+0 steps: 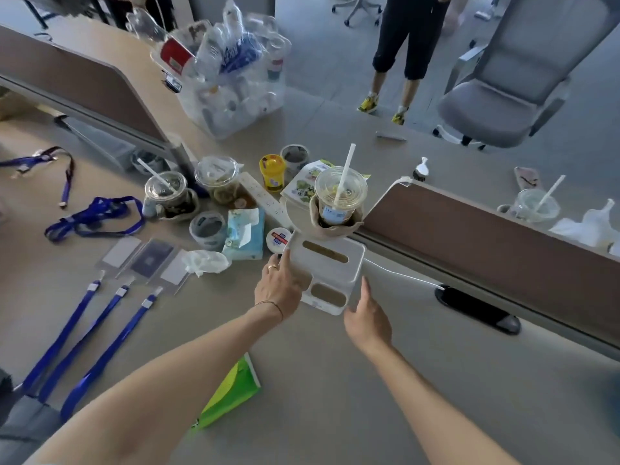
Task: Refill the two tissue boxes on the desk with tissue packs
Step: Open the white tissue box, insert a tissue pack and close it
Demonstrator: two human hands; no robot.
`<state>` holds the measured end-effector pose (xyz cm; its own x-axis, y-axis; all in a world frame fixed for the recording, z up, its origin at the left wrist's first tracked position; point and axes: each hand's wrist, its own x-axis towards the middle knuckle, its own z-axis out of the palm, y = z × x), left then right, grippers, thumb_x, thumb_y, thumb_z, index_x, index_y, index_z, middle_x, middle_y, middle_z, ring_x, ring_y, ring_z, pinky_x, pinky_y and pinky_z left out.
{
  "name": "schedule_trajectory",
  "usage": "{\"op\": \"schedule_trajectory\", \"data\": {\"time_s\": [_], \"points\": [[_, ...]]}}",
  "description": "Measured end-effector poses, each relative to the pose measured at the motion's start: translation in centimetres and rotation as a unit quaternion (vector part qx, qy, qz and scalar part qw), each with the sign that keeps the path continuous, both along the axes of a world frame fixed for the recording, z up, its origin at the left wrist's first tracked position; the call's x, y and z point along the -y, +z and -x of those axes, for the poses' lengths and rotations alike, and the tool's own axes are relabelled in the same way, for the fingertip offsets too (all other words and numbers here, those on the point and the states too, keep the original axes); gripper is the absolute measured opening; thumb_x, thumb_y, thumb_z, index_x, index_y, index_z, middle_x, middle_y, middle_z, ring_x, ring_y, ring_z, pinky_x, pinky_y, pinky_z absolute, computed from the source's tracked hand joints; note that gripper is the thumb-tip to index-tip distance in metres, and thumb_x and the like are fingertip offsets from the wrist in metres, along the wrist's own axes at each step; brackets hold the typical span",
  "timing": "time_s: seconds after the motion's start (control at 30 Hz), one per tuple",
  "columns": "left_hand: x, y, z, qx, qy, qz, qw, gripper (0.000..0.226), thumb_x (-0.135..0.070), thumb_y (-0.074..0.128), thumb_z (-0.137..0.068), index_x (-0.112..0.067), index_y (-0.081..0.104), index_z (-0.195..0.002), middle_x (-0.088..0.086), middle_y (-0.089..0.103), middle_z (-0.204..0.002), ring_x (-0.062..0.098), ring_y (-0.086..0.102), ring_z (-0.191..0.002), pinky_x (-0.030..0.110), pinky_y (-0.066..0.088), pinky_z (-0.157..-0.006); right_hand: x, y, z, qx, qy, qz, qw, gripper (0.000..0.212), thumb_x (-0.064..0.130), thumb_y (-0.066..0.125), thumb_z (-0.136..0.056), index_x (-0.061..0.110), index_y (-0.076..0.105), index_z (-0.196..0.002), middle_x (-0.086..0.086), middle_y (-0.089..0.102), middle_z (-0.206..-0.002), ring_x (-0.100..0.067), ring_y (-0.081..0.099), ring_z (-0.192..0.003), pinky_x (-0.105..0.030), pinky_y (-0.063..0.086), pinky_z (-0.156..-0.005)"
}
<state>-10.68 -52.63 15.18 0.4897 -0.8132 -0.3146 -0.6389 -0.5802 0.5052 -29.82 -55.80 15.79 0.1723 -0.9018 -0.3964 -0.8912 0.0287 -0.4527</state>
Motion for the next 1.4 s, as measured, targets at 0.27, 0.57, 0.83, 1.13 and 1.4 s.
{"op": "schedule_trajectory", "data": {"time_s": [0.27,0.57,0.83,1.13,1.4], "points": [[3.5,-1.8,-2.3,0.011,-0.118,-0.04,0.992,0.098,-0.023,0.066,-0.085,-0.044,0.003,-0.157,0.016,0.026,-0.155,0.039,0.055,-0.12,0.047,0.054,-0.091,3.1,-1.8,-2.2,-0.016,0.082,0.004,0.997,0.099,0.024,0.06,-0.092,0.043,-0.017,-0.152,-0.015,0.052,-0.133,-0.038,0.064,-0.106,-0.044,0.052,-0.086],[2.5,-2.2,-1.5,0.077,-0.131,-0.056,0.987,0.11,0.005,0.055,-0.08,-0.05,-0.003,-0.155,0.02,0.031,-0.144,0.036,0.062,-0.092,0.038,0.05,-0.067,3.3,-2.8,-2.7,-0.085,0.089,0.021,0.992,0.092,0.002,0.052,-0.089,0.043,0.005,-0.155,-0.014,0.054,-0.122,-0.036,0.064,-0.101,-0.039,0.051,-0.082],[-3.0,-0.7,2.8,0.049,-0.147,-0.045,0.987,0.104,0.003,0.047,-0.079,-0.052,0.0,-0.153,0.017,0.029,-0.148,0.04,0.061,-0.081,0.038,0.049,-0.065,-0.5,-2.4,2.6,-0.045,0.094,0.02,0.994,0.095,-0.004,0.049,-0.082,0.043,0.009,-0.154,-0.015,0.053,-0.129,-0.039,0.064,-0.101,-0.041,0.052,-0.084],[-8.0,0.8,12.7,0.022,-0.2,-0.033,0.979,0.1,0.001,0.048,-0.08,-0.049,0.001,-0.154,0.014,0.034,-0.137,0.035,0.061,-0.076,0.043,0.058,-0.069,-6.5,-0.9,13.4,-0.043,0.055,0.026,0.997,0.094,-0.001,0.052,-0.084,0.046,0.009,-0.152,-0.012,0.055,-0.127,-0.038,0.065,-0.101,-0.042,0.052,-0.083],[-10.8,0.2,23.4,-0.002,-0.257,-0.039,0.966,0.101,-0.001,0.046,-0.08,-0.049,-0.004,-0.153,0.012,0.03,-0.137,0.035,0.056,-0.074,0.042,0.055,-0.064,-10.8,-0.5,24.7,-0.07,0.017,0.029,0.997,0.094,0.001,0.058,-0.084,0.045,0.01,-0.152,-0.012,0.056,-0.127,-0.036,0.065,-0.102,-0.042,0.053,-0.084]]}}
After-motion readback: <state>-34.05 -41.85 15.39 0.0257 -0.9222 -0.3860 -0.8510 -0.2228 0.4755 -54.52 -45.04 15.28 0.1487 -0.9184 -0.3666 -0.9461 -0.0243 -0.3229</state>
